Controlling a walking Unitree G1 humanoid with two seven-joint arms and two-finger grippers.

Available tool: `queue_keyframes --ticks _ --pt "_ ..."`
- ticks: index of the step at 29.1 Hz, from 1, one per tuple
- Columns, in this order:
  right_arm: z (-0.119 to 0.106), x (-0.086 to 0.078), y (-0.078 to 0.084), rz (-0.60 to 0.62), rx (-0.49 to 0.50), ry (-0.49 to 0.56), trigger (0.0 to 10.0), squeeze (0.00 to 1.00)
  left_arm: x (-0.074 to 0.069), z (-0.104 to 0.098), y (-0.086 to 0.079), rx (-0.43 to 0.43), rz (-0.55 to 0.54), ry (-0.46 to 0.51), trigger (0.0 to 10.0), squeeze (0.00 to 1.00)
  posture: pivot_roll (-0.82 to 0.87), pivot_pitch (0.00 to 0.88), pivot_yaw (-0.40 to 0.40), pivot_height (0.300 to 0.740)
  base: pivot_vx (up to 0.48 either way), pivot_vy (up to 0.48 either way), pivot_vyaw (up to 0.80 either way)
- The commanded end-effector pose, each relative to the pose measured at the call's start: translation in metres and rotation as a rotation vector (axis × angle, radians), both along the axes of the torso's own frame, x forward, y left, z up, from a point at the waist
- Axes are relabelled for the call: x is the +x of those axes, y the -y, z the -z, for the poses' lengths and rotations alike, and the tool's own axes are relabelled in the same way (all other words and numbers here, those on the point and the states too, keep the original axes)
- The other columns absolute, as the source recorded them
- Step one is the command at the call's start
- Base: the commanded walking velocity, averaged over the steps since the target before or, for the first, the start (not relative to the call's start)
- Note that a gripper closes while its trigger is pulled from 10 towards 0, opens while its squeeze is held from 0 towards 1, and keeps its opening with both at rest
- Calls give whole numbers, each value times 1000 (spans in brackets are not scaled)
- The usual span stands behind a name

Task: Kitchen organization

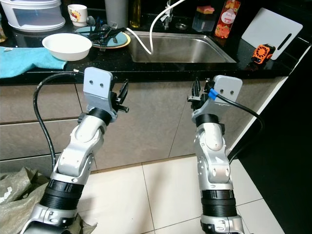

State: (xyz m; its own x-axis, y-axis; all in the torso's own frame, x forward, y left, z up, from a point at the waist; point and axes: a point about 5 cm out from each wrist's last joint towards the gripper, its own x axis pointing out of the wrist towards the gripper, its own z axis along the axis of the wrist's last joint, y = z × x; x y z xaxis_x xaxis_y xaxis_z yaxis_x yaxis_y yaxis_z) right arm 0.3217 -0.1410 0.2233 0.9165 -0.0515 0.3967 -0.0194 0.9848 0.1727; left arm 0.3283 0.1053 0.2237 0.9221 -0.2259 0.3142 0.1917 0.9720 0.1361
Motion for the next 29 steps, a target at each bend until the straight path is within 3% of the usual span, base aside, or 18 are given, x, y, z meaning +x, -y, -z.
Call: queue_keyframes --ticks 1,29 --pt "4 0 4 14 -1 -17 10000 0 1 3 6 -4 13 -16 10000 0 238 0 -110 740 0 0 0" --pt "4 0 4 13 -2 -17 10000 0 0 3 6 -5 12 -15 10000 0 239 0 -111 740 0 0 0"
